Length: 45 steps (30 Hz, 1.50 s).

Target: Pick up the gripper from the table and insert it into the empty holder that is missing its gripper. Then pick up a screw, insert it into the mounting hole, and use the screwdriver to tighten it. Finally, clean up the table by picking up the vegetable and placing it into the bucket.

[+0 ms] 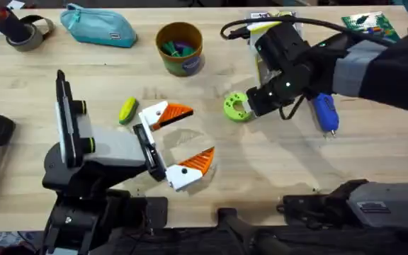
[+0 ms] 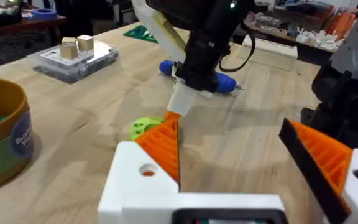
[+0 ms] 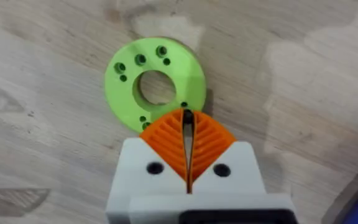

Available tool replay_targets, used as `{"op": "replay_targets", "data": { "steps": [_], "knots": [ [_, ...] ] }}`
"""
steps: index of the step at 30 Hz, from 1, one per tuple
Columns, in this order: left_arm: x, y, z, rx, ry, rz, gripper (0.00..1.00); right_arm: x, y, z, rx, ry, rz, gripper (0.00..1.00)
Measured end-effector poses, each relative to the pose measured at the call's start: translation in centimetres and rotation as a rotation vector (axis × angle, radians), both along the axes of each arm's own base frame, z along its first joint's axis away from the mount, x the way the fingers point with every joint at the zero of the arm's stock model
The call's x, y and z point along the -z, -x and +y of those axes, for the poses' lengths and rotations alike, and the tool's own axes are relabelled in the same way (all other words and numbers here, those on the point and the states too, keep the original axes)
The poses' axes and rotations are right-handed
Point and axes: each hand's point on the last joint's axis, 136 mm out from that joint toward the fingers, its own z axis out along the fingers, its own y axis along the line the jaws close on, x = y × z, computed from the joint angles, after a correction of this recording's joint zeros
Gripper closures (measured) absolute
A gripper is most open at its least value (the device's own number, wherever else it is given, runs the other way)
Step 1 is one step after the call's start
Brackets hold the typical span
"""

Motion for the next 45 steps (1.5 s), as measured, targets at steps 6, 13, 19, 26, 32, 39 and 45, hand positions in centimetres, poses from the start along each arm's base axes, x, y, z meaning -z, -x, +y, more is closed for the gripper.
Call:
{"op": "replay_targets", "data": {
  "steps": [6, 13, 19, 26, 32, 39, 45],
  "knots": [
    [0.0, 0.0, 0.0, 0.000, 0.000, 0.000, 0.011, 0.0, -0.1, 0.0, 0.000, -0.001, -0.003, 0.995],
    [0.0, 0.0, 0.0, 0.000, 0.000, 0.000, 0.011, -0.1, -0.3, 0.1, 0.000, -0.006, -0.013, 0.995],
    [0.0, 0.0, 0.0, 0.000, 0.000, 0.000, 0.011, -2.4, 0.2, -0.1, 0.000, -0.017, -0.033, 0.995],
    [0.0, 0.0, 0.0, 0.000, 0.000, 0.000, 0.011, -11.8, -0.8, 0.5, -0.003, -0.105, -0.195, 0.995],
    [0.0, 0.0, 0.0, 0.000, 0.000, 0.000, 0.011, -18.2, 0.7, 0.6, -0.052, -0.129, -0.255, 0.995],
    [0.0, 0.0, 0.0, 0.000, 0.000, 0.000, 0.011, -23.0, 0.6, 1.4, -0.126, -0.118, -0.269, 0.995],
    [0.0, 0.0, 0.0, 0.000, 0.000, 0.000, 0.011, -24.8, -1.4, 5.0, -0.268, -0.122, -0.272, 0.995]
  ]
}}
